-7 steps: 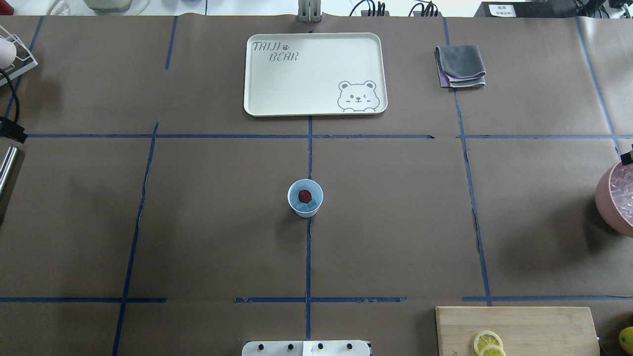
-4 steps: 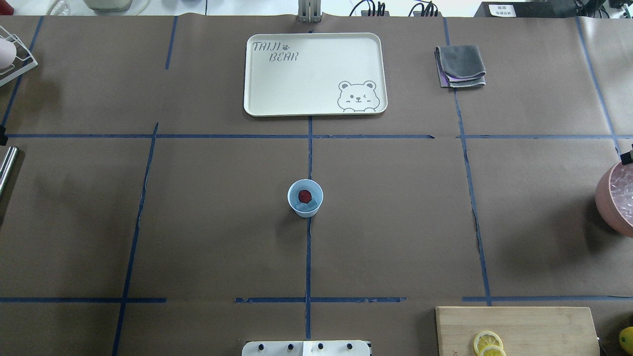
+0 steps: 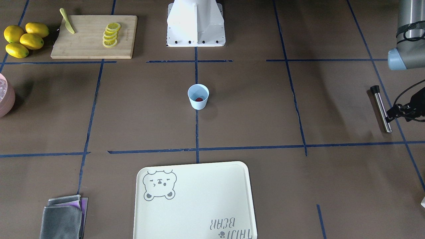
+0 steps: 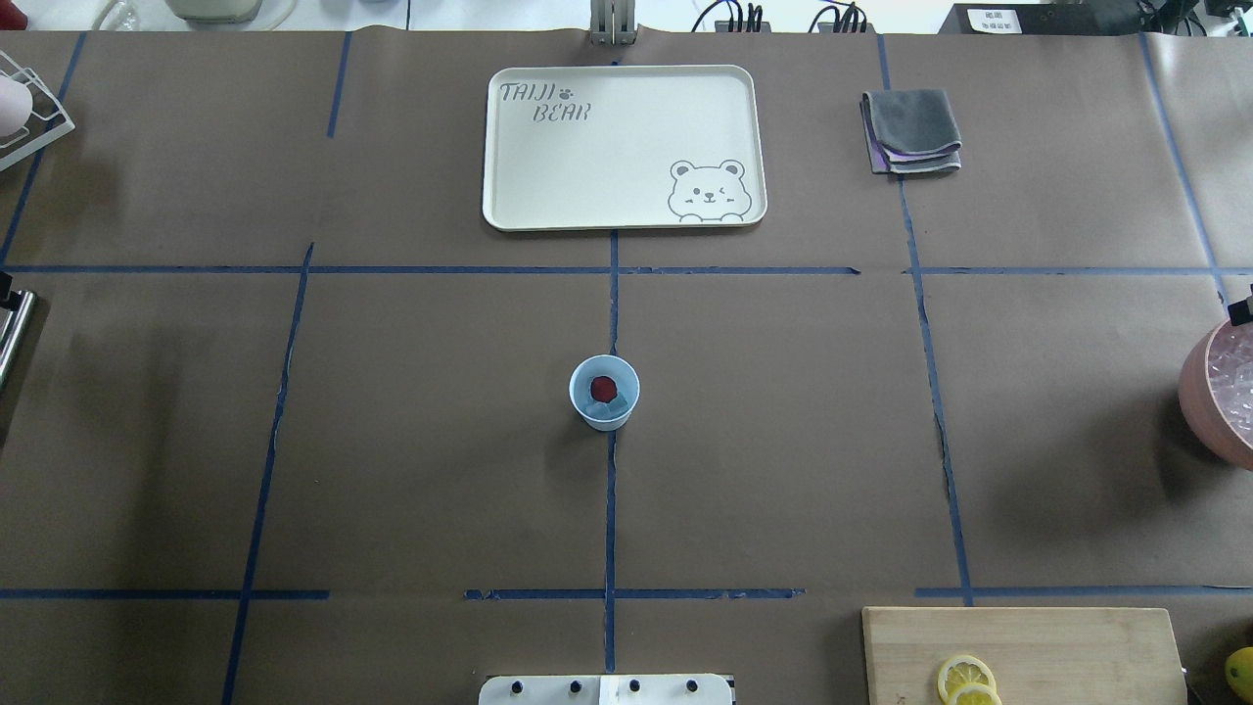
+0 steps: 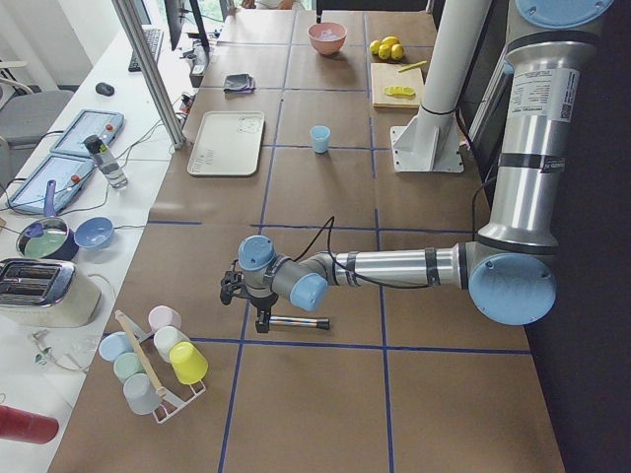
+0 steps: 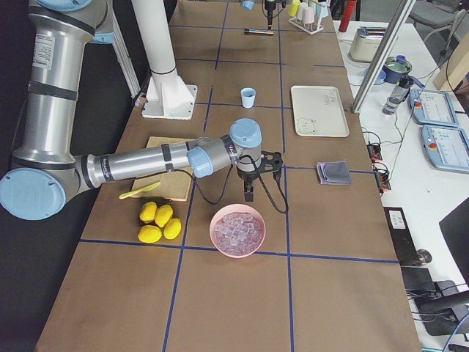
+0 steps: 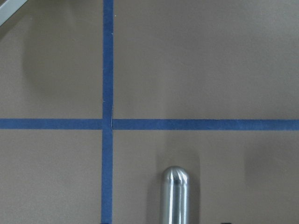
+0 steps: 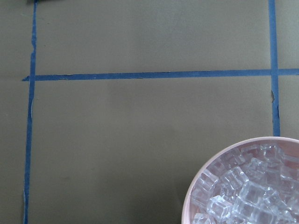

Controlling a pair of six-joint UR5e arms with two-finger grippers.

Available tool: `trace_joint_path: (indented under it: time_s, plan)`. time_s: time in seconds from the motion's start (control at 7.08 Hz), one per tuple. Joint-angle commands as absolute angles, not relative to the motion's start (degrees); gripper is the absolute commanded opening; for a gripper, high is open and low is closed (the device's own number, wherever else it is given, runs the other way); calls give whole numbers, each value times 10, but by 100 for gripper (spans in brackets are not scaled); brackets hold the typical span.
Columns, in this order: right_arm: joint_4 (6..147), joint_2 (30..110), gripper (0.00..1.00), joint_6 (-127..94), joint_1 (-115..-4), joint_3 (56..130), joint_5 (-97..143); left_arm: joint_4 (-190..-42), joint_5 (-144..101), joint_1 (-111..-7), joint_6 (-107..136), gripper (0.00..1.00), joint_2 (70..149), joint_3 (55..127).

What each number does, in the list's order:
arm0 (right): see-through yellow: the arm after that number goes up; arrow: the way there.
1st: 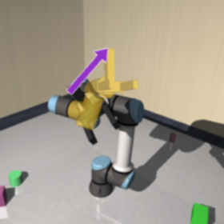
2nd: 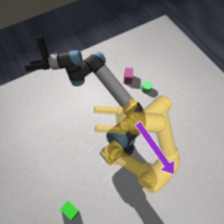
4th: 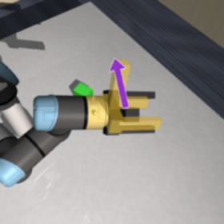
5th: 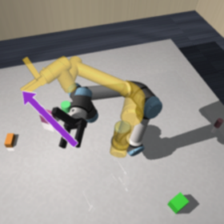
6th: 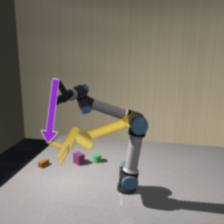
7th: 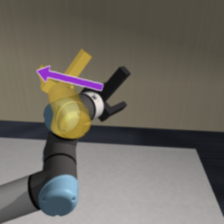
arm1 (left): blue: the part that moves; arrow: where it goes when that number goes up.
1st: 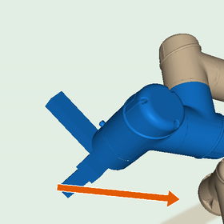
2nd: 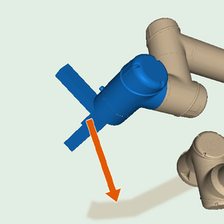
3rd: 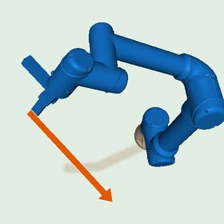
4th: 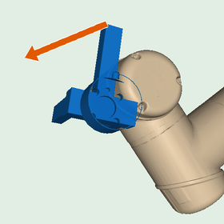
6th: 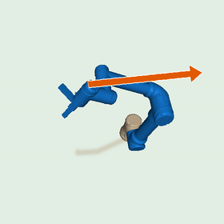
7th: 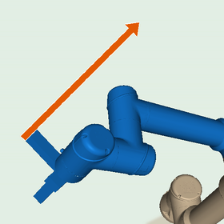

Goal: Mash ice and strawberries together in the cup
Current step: 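Grasp the metal muddler with the left gripper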

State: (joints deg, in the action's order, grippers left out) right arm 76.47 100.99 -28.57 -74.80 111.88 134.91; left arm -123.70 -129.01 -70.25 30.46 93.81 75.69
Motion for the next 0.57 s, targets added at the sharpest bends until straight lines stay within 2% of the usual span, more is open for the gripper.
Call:
trace_joint_path:
  time_s: [0.0, 0.42]
  plan:
    - [765, 1010, 100, -286, -748, 1119, 1349, -1247, -1291, -699, 320, 84, 938, 755]
    - [765, 1010, 100, -286, -748, 1115, 1349, -1259, -1291, -675, 319, 83, 938, 739]
